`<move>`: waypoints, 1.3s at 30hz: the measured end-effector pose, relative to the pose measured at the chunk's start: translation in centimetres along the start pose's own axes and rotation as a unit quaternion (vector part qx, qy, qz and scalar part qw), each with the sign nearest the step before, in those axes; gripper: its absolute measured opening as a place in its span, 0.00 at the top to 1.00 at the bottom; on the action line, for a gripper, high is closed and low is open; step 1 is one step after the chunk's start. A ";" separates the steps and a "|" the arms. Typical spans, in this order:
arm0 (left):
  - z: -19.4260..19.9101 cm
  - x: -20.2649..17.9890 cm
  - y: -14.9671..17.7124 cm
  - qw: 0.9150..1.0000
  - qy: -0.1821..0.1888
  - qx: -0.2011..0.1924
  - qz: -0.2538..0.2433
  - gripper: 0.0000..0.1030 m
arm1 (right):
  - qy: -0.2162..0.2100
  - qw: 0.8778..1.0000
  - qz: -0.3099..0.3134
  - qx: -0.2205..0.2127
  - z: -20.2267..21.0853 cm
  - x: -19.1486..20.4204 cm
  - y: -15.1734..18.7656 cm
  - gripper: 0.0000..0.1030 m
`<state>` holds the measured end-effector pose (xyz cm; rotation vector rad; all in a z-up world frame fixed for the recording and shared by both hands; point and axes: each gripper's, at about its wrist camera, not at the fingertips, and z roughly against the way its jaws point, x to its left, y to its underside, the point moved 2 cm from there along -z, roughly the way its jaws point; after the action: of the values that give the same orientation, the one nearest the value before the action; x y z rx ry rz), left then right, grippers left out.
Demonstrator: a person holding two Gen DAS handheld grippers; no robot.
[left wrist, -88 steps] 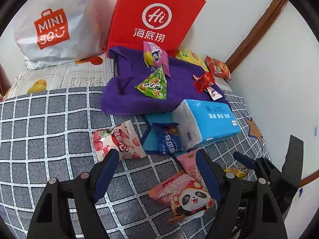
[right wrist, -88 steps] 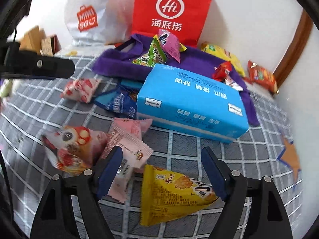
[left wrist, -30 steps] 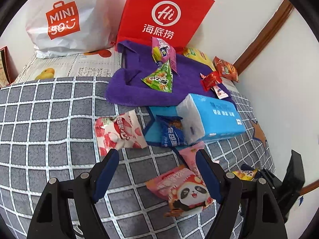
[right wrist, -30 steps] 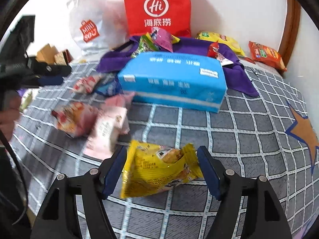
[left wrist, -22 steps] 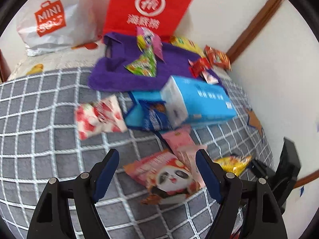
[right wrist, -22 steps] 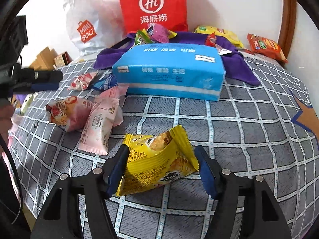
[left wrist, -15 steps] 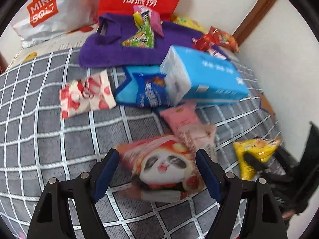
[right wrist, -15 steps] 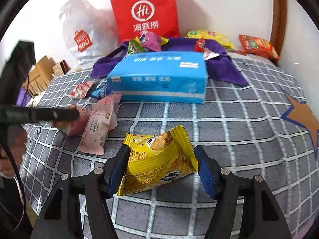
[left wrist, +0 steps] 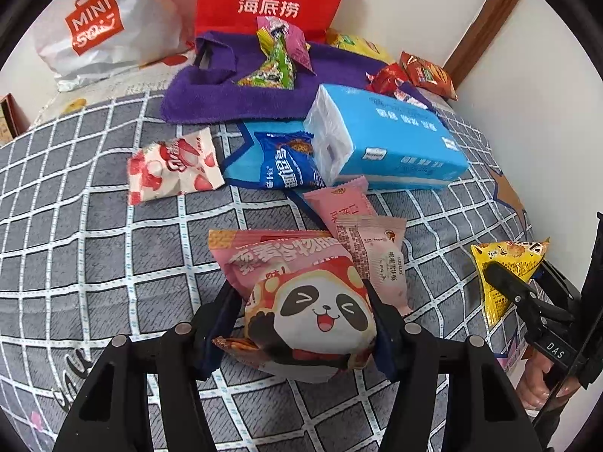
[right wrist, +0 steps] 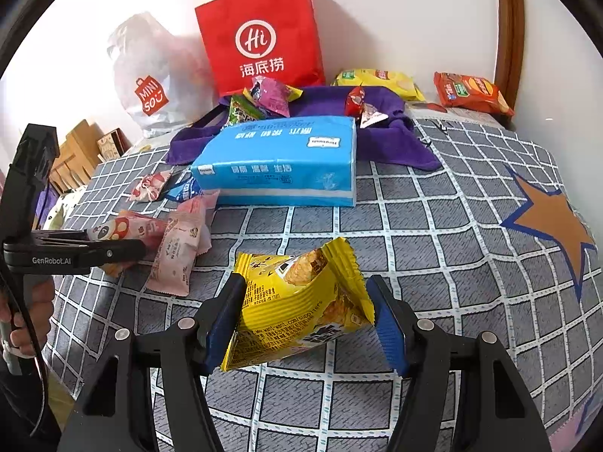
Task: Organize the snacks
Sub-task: 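Grasp the pink panda snack bag with the left gripper while the right holds the yellow bag, then carry the yellow bag and the panda bag over the purple towel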
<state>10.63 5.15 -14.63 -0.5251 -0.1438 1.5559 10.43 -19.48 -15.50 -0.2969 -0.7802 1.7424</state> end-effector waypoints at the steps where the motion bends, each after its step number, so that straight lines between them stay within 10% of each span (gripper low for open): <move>1: 0.4 0.0 0.0 1.000 -0.001 -0.004 0.002 0.42 | 0.001 1.000 0.001 -0.001 0.2 0.0 -0.1 0.37; 39: 5.2 -6.8 -4.4 0.994 0.041 -0.082 0.064 0.42 | 0.000 0.998 0.047 -0.042 2.9 -1.9 -7.9 0.37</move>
<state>12.29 0.04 -6.69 -0.7390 -0.1790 1.6521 15.40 -21.19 -8.63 -0.3957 -0.8527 1.7993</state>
